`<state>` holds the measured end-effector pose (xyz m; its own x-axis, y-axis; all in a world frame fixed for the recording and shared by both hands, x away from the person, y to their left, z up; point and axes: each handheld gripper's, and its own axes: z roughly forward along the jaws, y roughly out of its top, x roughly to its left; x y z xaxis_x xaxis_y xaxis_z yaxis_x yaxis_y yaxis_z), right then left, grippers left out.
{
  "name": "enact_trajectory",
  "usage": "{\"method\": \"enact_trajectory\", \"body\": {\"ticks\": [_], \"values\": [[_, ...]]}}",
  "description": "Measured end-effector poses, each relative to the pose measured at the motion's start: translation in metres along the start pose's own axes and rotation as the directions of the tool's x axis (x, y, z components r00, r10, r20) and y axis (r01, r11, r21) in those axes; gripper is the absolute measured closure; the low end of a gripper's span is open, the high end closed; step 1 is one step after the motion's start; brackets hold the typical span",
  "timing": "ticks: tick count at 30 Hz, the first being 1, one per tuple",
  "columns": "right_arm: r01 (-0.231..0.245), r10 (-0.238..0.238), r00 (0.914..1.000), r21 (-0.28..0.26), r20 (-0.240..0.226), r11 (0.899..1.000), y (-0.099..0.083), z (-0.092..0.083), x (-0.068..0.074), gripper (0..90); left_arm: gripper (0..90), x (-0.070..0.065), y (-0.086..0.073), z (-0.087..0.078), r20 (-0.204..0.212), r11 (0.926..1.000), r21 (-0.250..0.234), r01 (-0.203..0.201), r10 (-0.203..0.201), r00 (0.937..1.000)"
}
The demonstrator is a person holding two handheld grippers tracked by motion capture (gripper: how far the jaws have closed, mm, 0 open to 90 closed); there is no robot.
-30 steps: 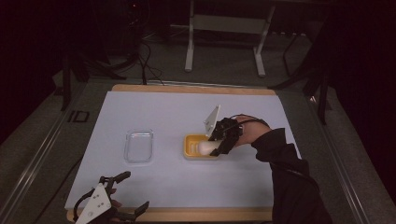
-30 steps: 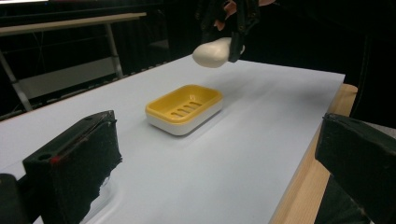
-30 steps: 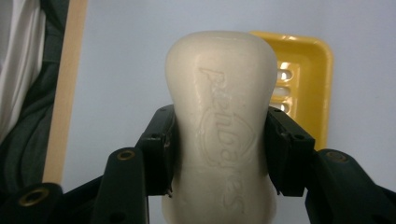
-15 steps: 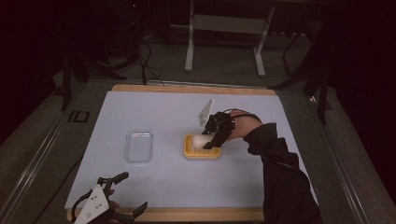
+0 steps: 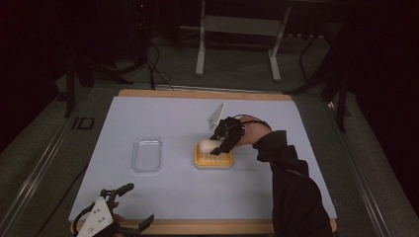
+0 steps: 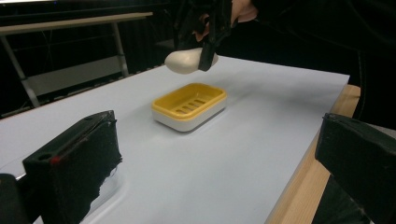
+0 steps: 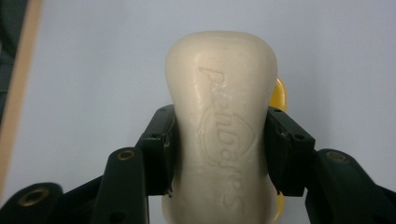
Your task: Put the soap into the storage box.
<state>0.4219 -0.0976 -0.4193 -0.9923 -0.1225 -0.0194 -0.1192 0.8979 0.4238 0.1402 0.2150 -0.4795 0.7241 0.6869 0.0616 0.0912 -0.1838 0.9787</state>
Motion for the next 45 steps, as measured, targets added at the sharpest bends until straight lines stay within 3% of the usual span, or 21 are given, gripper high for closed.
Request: {"method": "enact_trajectory", "body": {"ticks": [8, 12, 25, 45], "values": [[-0.008, 0.008, 0.9998, -0.026, -0.02, 1.0, -0.012, 0.017, -0.004, 49.4, 0.1, 0.0, -0.001, -0.001, -0.006, 1.0, 0.0, 0.008, -0.008, 1.0], [-0.001, 0.0, 0.9999, -0.009, -0.017, 1.0, -0.018, 0.027, -0.004, 49.4, 0.1, 0.0, -0.001, -0.001, -0.004, 1.0, 0.004, 0.006, -0.006, 1.0], [-0.024, 0.024, 0.9997, -0.039, 0.001, 0.999, -0.033, 0.048, -0.012, 49.3, 0.1, 0.0, -0.001, -0.001, -0.003, 1.0, 0.001, 0.004, -0.004, 1.0], [-0.054, 0.054, 0.9985, 0.002, 0.008, 0.999, -0.04, 0.067, -0.015, 49.0, 0.1, 0.0, -0.001, -0.001, 0.001, 1.0, 0.001, 0.005, -0.005, 1.0]]}}
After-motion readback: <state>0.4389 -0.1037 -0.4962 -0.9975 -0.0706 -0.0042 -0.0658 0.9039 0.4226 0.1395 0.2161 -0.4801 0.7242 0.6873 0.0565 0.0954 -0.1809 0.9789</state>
